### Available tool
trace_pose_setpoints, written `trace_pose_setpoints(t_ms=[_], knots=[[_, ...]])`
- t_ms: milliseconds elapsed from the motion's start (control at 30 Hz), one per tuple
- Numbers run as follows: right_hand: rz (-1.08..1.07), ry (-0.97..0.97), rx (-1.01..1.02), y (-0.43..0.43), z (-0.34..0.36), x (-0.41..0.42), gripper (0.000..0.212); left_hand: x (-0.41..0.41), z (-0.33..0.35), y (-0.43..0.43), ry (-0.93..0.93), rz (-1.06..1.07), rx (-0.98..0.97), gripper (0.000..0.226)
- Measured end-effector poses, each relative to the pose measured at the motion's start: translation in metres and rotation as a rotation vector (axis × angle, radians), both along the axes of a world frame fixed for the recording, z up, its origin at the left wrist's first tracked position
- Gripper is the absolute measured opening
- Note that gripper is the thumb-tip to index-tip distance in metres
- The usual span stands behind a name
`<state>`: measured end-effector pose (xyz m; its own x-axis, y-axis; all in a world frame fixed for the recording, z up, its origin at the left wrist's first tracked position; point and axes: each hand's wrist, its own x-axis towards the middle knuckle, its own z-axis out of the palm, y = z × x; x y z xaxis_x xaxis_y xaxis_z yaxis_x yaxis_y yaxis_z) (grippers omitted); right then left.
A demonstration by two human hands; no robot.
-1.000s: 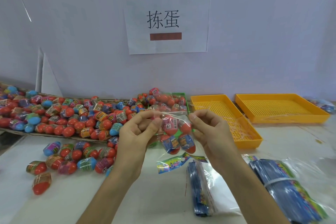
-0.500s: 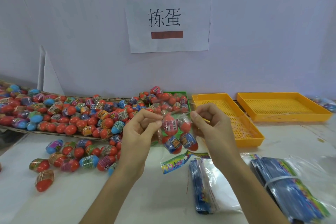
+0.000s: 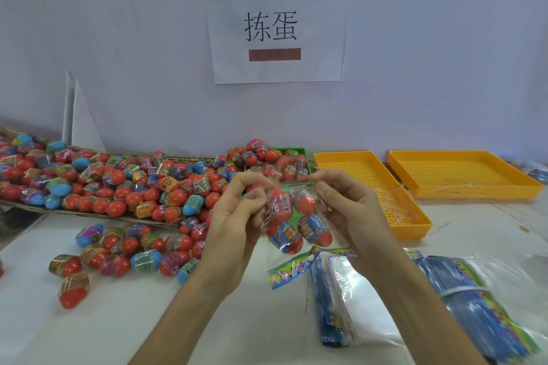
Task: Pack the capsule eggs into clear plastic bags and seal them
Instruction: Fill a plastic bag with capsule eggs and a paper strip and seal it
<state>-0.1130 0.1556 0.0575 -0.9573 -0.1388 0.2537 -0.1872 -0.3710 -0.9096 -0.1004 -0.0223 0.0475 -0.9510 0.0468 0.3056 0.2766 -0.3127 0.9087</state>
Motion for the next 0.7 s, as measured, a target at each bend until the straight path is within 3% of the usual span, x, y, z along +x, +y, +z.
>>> trace_pose_setpoints(t_ms=[233, 367, 433, 567, 700], knots=[[0.138, 0.051, -0.101, -0.006, 0.005, 0.008, 0.020, 0.004, 0.003, 0.003, -0.034, -0.005, 0.127, 0.037], [0.176, 0.090, -0.095, -0.008, 0.004, 0.008, 0.016, -0.007, 0.013, 0.006, -0.113, -0.006, 0.201, 0.009], [0.189, 0.089, -0.079, -0.008, 0.003, 0.007, 0.006, -0.012, 0.014, 0.005, -0.192, 0.022, 0.204, 0.025], [0.253, 0.145, -0.074, -0.008, 0.002, 0.007, 0.021, 0.008, 0.009, 0.004, -0.134, -0.215, 0.422, 0.026], [0.298, 0.220, -0.043, -0.008, 0.005, 0.010, 0.015, 0.009, 0.003, 0.003, -0.139, -0.291, 0.476, 0.027]])
